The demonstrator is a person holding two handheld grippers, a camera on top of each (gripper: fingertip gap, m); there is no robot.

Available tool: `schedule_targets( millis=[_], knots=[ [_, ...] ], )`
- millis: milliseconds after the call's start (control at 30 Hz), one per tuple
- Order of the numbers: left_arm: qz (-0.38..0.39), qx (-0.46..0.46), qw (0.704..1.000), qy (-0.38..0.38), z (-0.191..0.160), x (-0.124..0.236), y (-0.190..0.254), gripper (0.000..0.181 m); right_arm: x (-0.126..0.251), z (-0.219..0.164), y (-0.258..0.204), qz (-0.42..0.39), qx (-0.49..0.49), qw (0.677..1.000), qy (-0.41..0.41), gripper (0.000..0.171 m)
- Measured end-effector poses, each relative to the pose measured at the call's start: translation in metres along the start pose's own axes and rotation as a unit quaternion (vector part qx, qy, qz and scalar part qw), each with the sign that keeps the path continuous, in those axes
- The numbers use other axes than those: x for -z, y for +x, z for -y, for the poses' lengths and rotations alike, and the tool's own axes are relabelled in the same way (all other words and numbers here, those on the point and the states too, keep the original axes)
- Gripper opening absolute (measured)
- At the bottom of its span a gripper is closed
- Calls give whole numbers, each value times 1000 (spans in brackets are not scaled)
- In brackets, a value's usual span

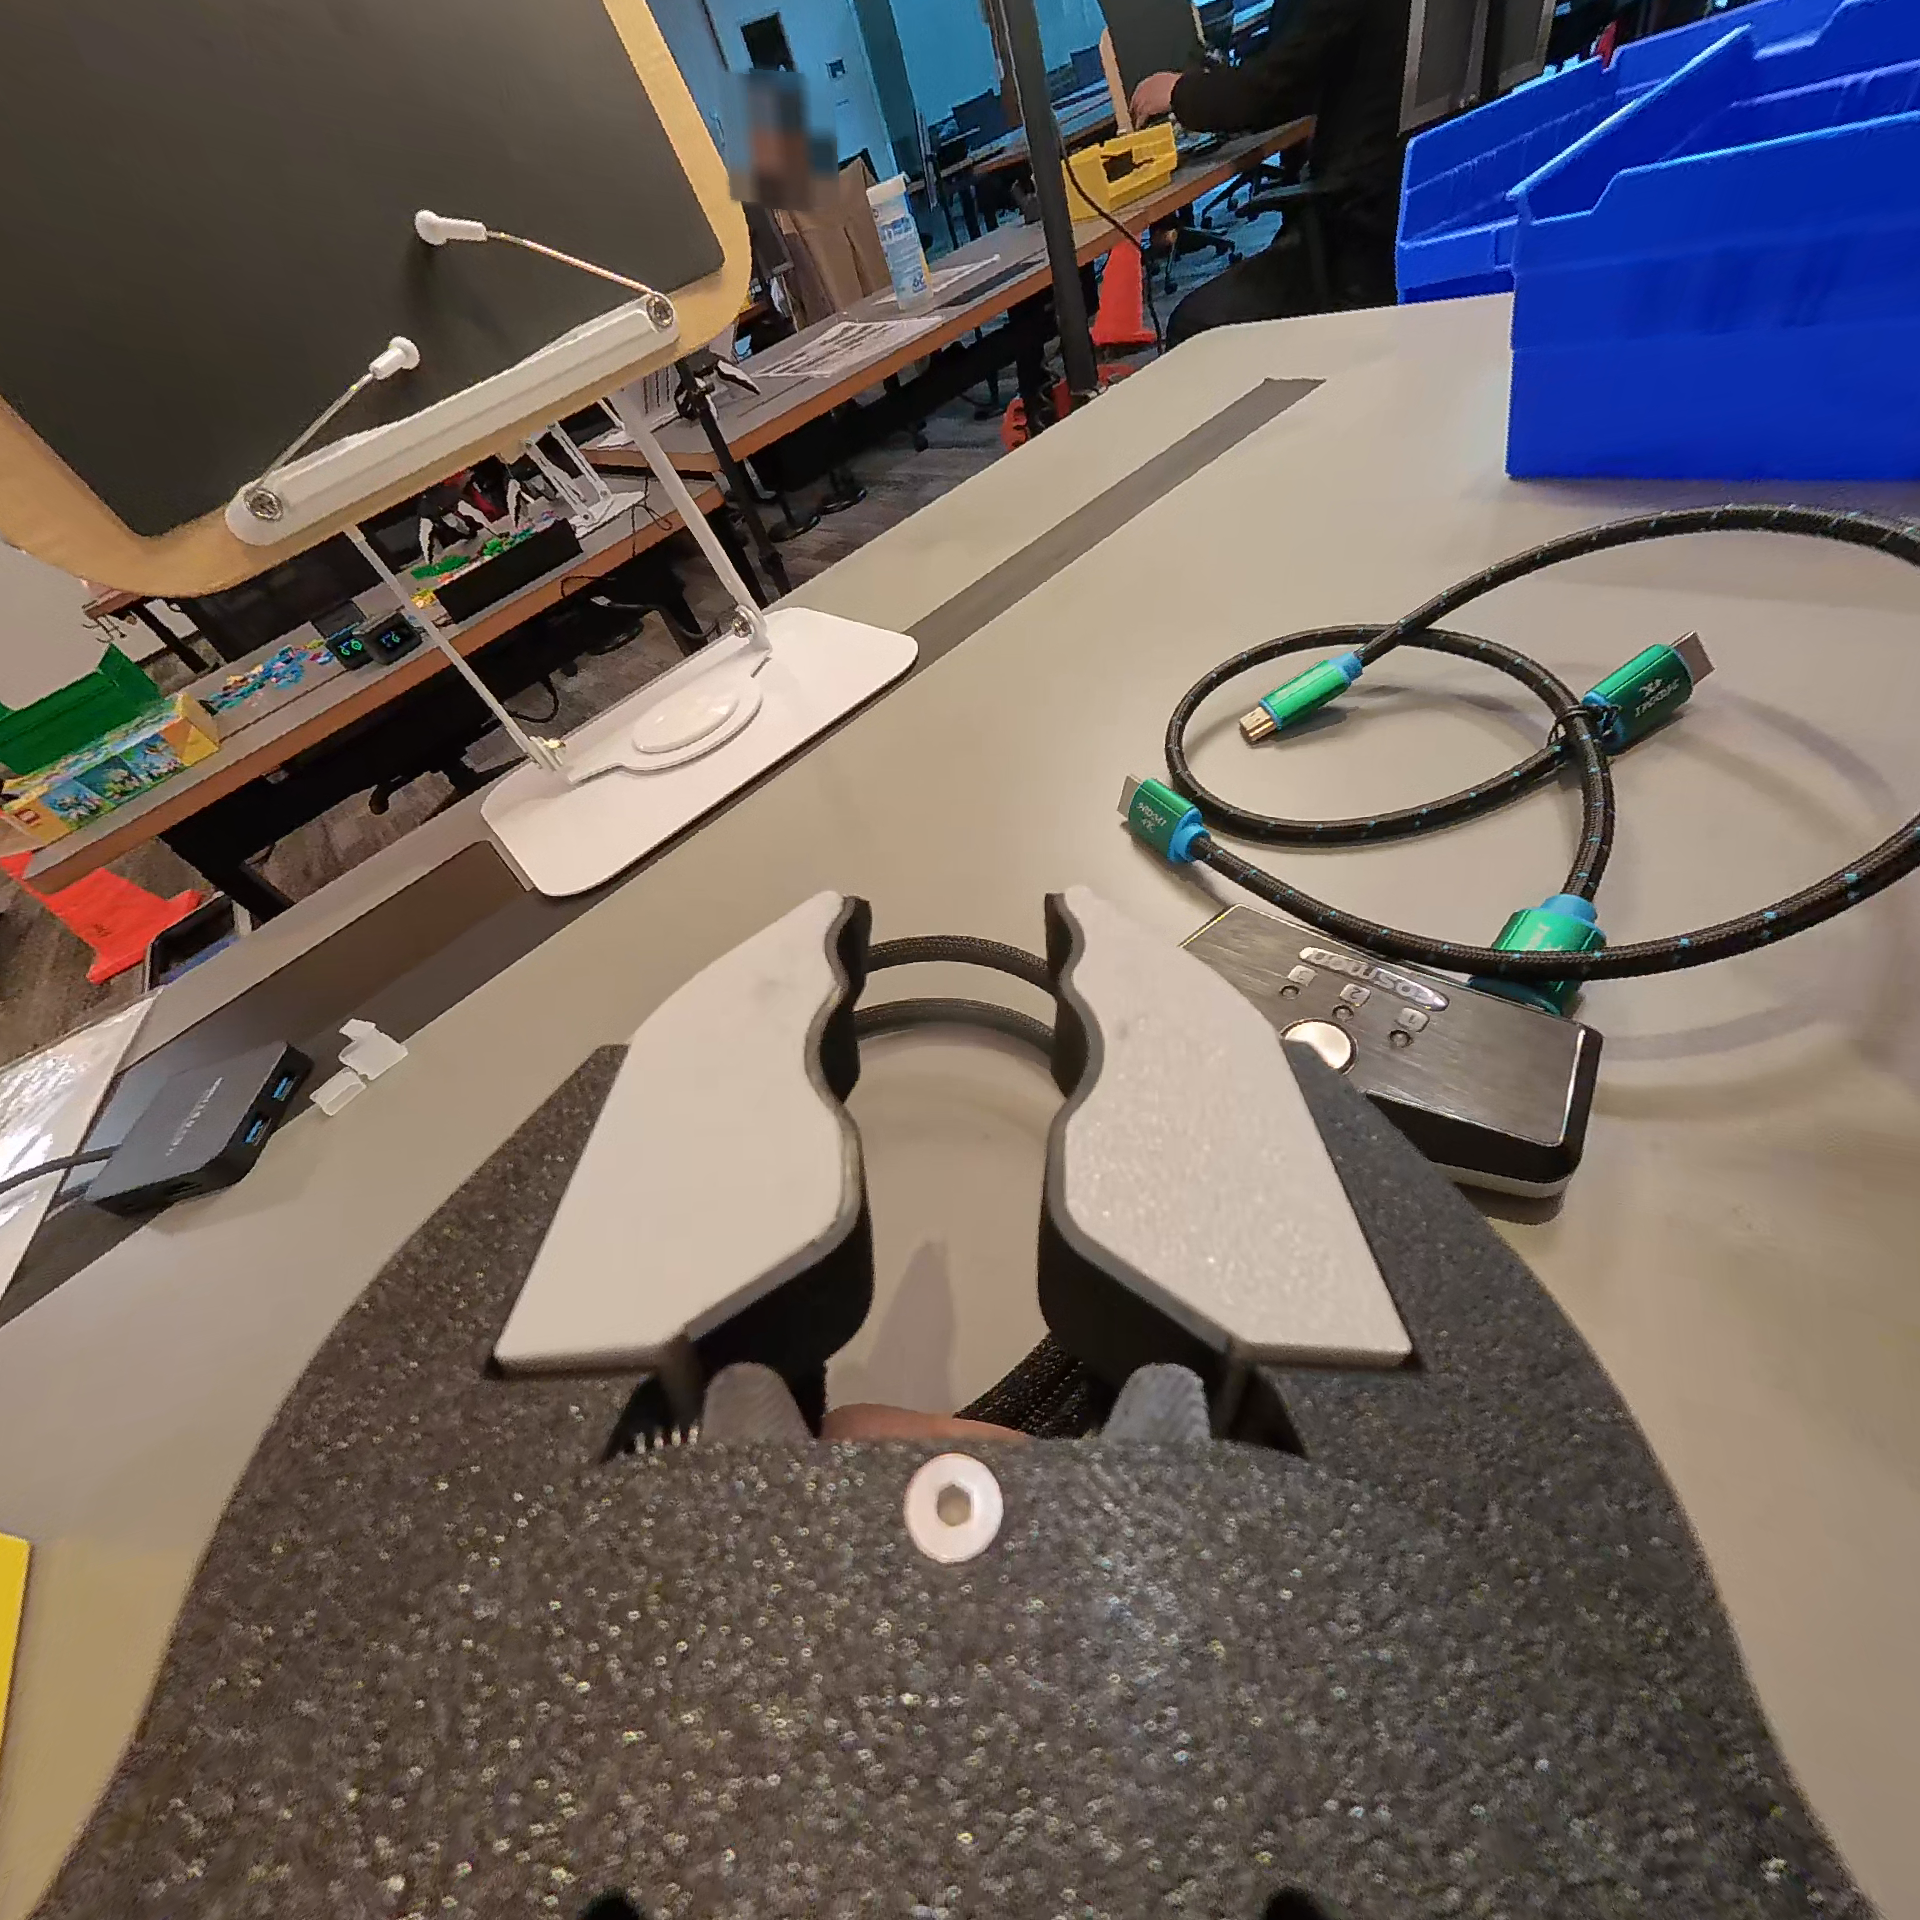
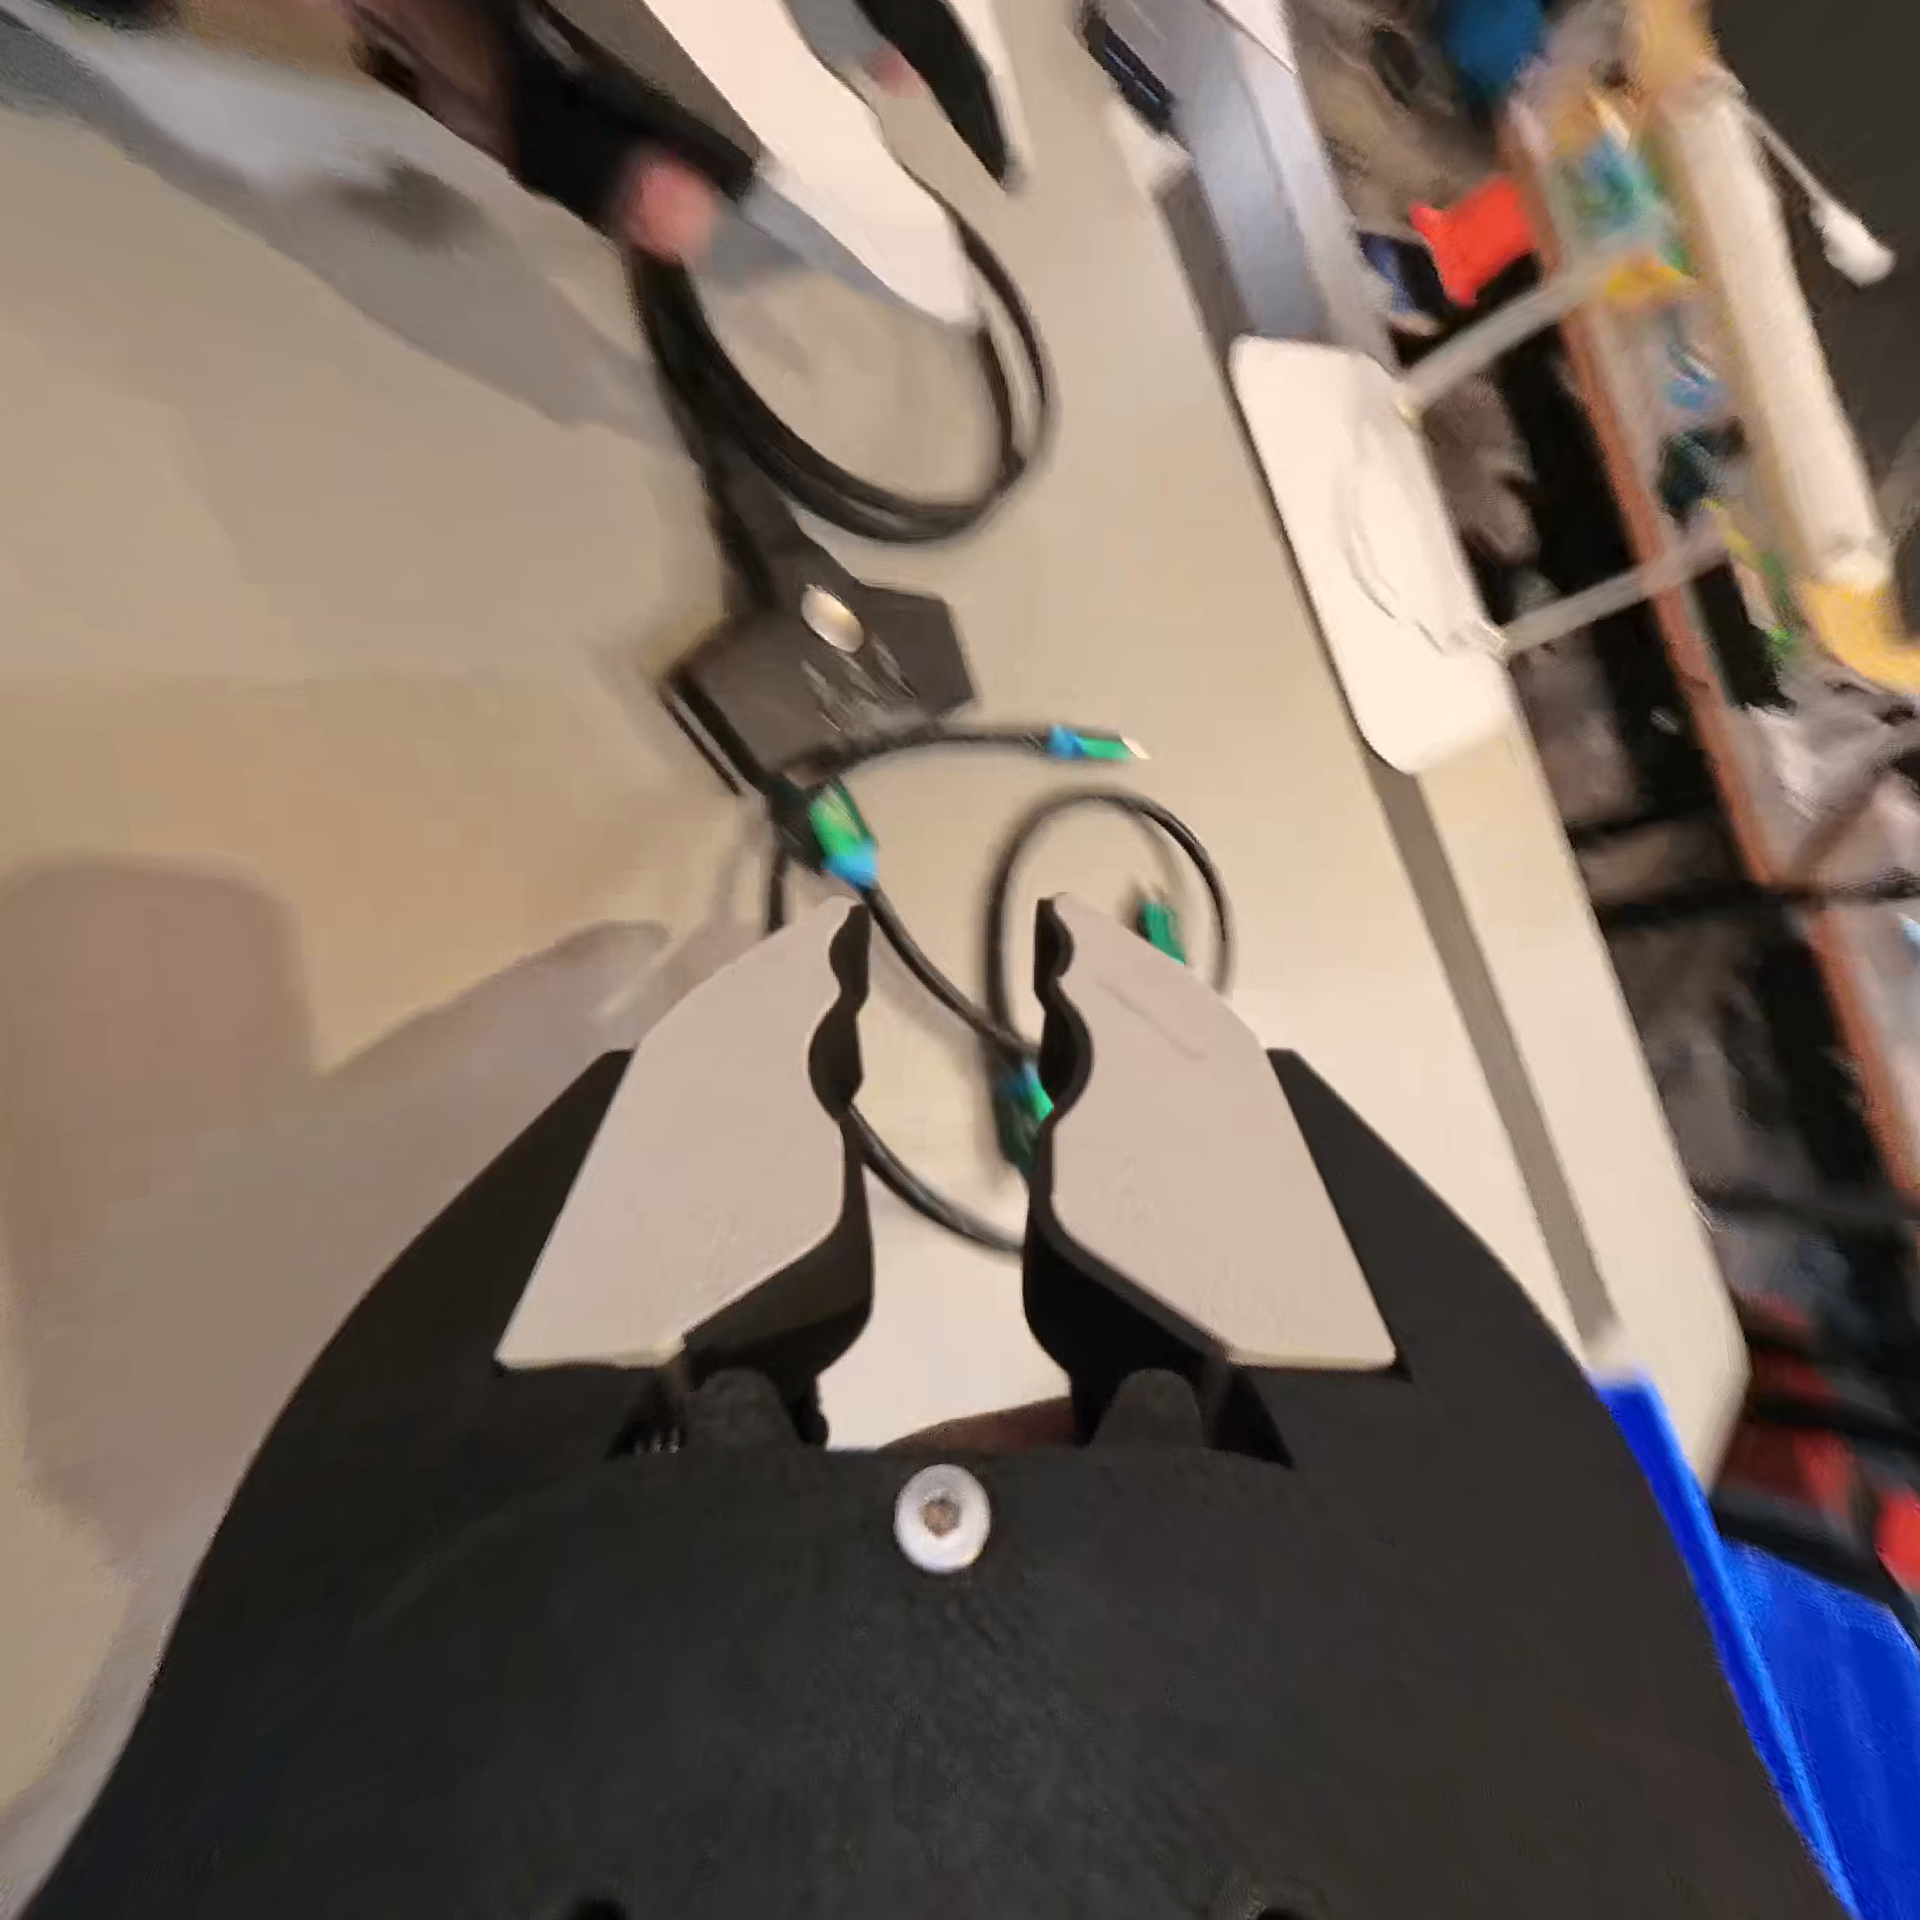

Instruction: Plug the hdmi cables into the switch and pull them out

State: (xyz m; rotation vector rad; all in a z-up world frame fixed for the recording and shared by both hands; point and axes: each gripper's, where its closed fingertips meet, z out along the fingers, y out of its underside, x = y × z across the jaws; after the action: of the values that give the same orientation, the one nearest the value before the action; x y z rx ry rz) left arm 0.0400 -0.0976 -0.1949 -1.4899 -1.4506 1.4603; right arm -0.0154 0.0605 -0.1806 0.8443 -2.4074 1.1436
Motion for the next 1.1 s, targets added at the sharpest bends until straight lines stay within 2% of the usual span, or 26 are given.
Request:
schedule_targets(
  millis=[133,200,267,400,600,767,933,1100],
  knots=[
    [-1,7,1000,0,0,0,0,33,-40,35,-42,148,-2,988,48,45],
    [1,6,1000,-1,-1,1,-1,33,-60,40,-59,211,-15,977,40,52],
    [2,6,1000,-3,-2,1,-2,33,-78,35,-69,240,-20,970,18,55],
    [1,5,1000,-7,-3,0,-2,33,-102,5,-61,207,-23,977,-55,62],
    [-9,9,1000,-11,-6,-1,2,33,-104,-17,-42,181,-24,979,-89,56],
    [-9,7,1000,-21,-12,-3,2,33,-102,-25,-38,189,-24,978,-87,51],
    [-12,6,1000,-27,-15,-5,4,33,-101,-17,-35,168,54,982,-65,52],
    [-15,6,999,-31,-17,-6,5,33,-100,-10,-46,203,76,975,-50,50]
  ],
)
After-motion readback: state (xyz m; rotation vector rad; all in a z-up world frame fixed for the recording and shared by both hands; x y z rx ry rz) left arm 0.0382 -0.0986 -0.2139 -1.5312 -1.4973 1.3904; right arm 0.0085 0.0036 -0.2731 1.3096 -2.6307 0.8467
